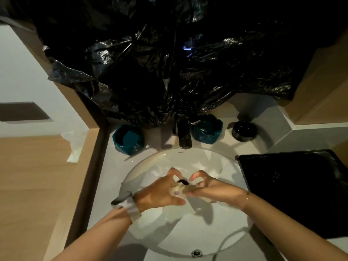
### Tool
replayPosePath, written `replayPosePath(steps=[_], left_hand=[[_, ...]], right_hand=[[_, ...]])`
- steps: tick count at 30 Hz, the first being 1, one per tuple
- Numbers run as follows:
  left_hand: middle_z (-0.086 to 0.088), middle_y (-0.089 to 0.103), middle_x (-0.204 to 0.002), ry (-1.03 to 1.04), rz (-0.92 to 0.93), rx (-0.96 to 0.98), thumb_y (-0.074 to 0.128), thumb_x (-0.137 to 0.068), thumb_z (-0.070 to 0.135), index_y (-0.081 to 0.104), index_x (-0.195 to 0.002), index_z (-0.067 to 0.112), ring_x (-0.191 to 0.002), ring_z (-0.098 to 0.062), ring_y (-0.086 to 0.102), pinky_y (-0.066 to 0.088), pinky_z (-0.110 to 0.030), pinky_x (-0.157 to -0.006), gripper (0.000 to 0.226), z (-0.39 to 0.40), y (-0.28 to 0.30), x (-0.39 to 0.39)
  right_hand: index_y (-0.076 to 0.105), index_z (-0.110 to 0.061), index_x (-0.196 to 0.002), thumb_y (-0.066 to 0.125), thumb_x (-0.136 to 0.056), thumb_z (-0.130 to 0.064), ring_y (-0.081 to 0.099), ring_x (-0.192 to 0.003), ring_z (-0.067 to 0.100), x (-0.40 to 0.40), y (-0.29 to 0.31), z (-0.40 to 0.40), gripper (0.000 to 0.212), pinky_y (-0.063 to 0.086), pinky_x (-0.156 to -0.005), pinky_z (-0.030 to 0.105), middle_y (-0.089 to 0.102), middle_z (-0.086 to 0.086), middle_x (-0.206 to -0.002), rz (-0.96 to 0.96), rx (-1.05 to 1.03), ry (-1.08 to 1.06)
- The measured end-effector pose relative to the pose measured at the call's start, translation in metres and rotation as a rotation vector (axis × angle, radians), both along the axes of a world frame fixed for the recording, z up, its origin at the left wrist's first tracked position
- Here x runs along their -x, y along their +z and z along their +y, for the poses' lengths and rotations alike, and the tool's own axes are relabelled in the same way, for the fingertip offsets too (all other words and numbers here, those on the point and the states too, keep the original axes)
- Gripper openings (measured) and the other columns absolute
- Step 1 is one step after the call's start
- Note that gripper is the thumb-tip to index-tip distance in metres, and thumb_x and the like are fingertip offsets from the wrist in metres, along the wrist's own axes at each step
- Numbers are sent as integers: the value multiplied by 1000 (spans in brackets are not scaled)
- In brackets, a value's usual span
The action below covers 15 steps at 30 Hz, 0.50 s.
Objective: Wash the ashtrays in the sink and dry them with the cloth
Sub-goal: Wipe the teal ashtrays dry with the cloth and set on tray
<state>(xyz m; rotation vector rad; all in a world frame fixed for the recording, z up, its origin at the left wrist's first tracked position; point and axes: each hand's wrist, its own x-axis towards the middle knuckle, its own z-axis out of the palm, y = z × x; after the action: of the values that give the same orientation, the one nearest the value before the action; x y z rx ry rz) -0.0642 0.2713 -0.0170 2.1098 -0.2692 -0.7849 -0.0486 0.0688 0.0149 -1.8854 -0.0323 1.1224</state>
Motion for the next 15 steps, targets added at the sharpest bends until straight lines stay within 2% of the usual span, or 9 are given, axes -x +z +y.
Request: replayPosePath(steps=[1,2,4,6,9,11,13,15], left_hand=[[8,58,-93,98,78,121,76,-84,16,39,-122,21,-80,-7,60,47,-12,-65,53,4,2,5],[3,61,-94,197,122,235,76,-84,11,44,-124,20,-74,-8,59,48,-17,-62,52,5,4,10],[1,67,-86,347,114,390,71,-87,6,62,-114,13,-63,-10,53,44,-21,-56,29,2,10,19],[5,63,-69,448,74,456,69,-90,11,72,-94,10,-58,-11,45,39,-20,-55,5,0,13,29],[-1,55,-64,637,143,656,68,-87,31,69,-80,8,-60,-16,42,37,-23,-59,24,-2,13,42],[-4,55,-68,717,182,764,69,-85,32,66,-82,5,-61,-17,43,37,-27,-63,27,-3,14,48],[-8,61,-76,692,161,746,74,-83,35,63,-83,5,-68,-18,50,39,-29,-67,32,-2,16,52],[-9,68,-83,648,106,601,78,-77,42,60,-77,8,-76,-17,57,44,-30,-73,39,2,16,53]], right_hand=[[52,-32,-108,63,-87,-40,52,-73,2,5,-1,-5,25,40,-62,16,57,-8,-84,-30,-34,-62],[55,-30,-106,62,-87,-40,50,-67,5,10,-5,-8,22,39,-62,17,54,-4,-80,-77,-65,-123],[61,-21,-97,64,-88,-33,48,-63,13,19,-10,-10,15,40,-61,20,54,6,-79,-138,-204,-277],[66,-11,-89,69,-87,-18,54,-69,16,28,-7,-7,8,44,-62,22,61,6,-80,-196,-312,-442],[70,-4,-77,79,-76,-13,60,-76,16,37,-3,-3,13,45,-75,29,68,6,-80,-328,-313,-609],[70,-5,-69,82,-73,-14,59,-73,17,40,-3,-1,15,44,-73,32,68,5,-80,-398,-307,-682],[70,-8,-67,80,-74,-8,61,-75,20,42,0,0,12,47,-71,30,69,5,-80,-484,-300,-785],[70,-11,-68,76,-78,-6,63,-78,16,41,2,-2,12,49,-72,19,70,-2,-77,-640,-248,-837]])
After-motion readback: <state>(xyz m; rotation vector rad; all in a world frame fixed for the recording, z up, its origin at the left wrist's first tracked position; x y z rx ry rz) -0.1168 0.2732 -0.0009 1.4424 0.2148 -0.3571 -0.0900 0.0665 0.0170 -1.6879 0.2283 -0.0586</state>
